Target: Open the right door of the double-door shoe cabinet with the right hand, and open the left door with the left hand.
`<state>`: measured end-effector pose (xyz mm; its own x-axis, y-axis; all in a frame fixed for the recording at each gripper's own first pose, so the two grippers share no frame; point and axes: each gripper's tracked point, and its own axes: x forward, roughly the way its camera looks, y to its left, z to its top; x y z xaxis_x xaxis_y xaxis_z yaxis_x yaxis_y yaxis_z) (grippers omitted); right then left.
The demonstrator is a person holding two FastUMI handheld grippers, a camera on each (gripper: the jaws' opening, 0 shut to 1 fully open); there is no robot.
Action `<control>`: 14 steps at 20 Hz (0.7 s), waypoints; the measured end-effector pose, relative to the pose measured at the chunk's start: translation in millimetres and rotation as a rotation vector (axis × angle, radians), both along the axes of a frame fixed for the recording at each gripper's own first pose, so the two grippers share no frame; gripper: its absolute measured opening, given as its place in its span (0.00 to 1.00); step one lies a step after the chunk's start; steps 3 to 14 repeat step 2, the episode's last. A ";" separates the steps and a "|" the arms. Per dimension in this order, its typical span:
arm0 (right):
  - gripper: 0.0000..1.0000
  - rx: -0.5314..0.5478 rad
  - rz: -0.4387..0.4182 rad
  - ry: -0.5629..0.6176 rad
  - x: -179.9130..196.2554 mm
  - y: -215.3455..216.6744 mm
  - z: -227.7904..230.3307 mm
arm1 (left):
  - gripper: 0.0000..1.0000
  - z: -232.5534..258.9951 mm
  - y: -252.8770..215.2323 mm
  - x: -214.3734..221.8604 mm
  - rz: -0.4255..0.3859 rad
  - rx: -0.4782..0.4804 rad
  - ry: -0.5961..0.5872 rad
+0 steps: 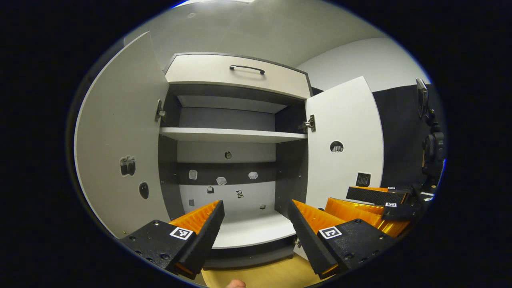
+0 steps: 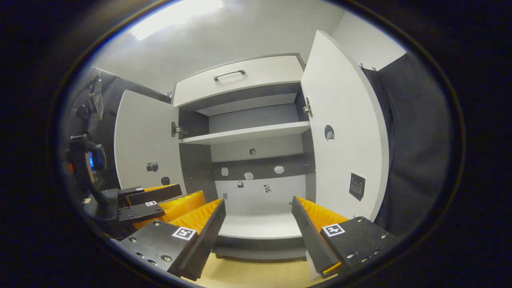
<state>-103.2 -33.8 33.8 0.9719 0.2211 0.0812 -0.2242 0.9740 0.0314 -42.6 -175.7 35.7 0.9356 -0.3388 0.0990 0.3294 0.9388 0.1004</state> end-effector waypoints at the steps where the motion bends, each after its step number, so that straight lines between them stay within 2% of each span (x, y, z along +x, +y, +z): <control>1: 0.99 0.002 0.002 -0.006 -2.4 -1.9 0.9 | 0.98 0.3 -4.5 -1.2 -0.001 0.004 -0.004; 14: 0.99 0.001 0.004 -0.009 -5.2 -5.6 2.3 | 0.98 0.8 -9.3 -2.8 0.003 0.008 -0.011</control>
